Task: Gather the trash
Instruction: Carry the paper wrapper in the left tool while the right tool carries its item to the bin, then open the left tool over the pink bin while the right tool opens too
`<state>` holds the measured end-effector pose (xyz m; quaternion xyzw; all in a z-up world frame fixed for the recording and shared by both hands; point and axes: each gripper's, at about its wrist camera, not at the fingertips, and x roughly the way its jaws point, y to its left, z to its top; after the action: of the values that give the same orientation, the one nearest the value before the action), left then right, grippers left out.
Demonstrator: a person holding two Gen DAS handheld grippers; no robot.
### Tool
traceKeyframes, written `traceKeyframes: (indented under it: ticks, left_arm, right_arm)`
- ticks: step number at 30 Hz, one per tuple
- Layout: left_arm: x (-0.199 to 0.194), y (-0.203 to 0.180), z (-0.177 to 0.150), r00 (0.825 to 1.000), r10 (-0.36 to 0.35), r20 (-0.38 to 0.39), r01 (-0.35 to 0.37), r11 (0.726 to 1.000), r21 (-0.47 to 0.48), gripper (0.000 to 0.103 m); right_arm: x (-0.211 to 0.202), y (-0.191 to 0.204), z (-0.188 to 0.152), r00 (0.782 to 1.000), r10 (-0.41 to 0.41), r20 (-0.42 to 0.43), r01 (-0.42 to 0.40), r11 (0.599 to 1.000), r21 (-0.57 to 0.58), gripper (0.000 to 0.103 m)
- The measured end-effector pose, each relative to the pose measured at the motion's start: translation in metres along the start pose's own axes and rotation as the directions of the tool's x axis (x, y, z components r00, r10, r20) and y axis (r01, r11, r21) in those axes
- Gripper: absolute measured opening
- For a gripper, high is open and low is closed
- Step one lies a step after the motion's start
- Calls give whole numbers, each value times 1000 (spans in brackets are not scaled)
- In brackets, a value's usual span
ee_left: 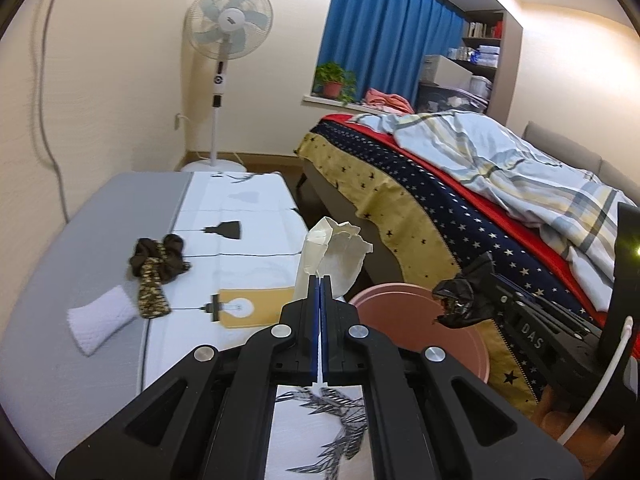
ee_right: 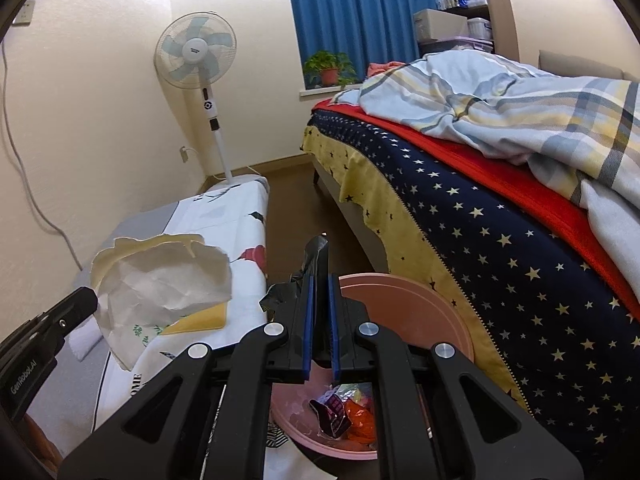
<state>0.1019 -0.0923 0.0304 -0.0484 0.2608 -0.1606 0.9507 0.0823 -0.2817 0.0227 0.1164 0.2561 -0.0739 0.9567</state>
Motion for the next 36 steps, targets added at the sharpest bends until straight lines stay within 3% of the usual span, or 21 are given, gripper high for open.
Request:
traceKeyframes:
  ticks: [11,22,26,29,31,33,36]
  left_arm:
    - [36,-21,0,996,-92,-22,92,996,-14,0]
    - [66,-36,-4,977,-207,-55,206,978,-17,0]
    - [73,-37,-4,962,-261,-75,259,965,-36,1]
    - [78,-34,-7,955,-283,-87,277,958,-69,3]
    - [78,-30,-8,957,-277,-90,270,959,-85,12]
    - [77,-28,-9,959,-269,-86,261,961,-92,20]
    - [73,-25,-8,963,-254,-87,246,965,-92,21]
  right_arm:
    - [13,-28,-1,998,-67,-20,68,996,51,7]
    - [23,-48,-2,992,-114,-48,118,988,96,8]
    - [26,-53,-2,990,-128,-54,133,985,109,11]
    - [27,-57,-3,988,-139,-66,146,981,125,21]
    - [28,-59,-4,988,-138,-74,147,980,136,43]
    - [28,-60,-5,988,-134,-76,143,980,140,45]
    - [28,-57,-5,989,-123,-79,133,981,138,46]
